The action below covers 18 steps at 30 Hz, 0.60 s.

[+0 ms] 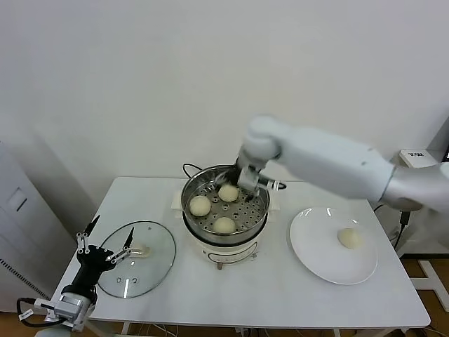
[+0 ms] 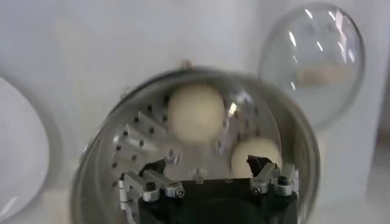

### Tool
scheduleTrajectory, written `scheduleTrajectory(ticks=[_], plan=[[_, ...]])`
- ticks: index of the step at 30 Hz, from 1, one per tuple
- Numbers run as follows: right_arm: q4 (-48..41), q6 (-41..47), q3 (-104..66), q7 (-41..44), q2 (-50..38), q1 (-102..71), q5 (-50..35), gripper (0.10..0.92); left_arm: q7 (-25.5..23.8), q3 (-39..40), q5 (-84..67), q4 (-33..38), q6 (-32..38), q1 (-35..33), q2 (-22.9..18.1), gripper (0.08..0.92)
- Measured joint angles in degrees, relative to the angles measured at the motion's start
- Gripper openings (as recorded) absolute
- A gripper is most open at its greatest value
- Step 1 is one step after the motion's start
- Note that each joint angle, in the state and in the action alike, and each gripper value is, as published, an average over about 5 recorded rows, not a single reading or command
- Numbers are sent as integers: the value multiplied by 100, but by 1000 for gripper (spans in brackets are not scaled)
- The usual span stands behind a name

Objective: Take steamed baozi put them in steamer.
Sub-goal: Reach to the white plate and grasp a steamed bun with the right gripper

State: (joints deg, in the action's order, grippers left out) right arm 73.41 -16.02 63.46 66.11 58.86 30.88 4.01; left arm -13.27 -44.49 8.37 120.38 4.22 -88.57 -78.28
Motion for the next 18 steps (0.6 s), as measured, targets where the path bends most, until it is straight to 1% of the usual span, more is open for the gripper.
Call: scheduleTrajectory(ticks=[4, 8, 12, 18], plan=[[-548, 572, 285, 112, -368, 243, -710, 823, -1, 5, -4, 21, 7, -8, 3, 823], [-968, 922, 427, 207, -774, 282, -1023, 823, -3, 8, -4, 36, 10, -13, 5, 823], [-1201, 1155, 368, 218, -1236, 27, -1005, 823, -3, 15, 3, 51, 9, -27, 4, 823], [-1502, 1325, -78, 144, -1731, -790, -645, 823, -2, -6, 11, 49, 8, -86, 19, 823]])
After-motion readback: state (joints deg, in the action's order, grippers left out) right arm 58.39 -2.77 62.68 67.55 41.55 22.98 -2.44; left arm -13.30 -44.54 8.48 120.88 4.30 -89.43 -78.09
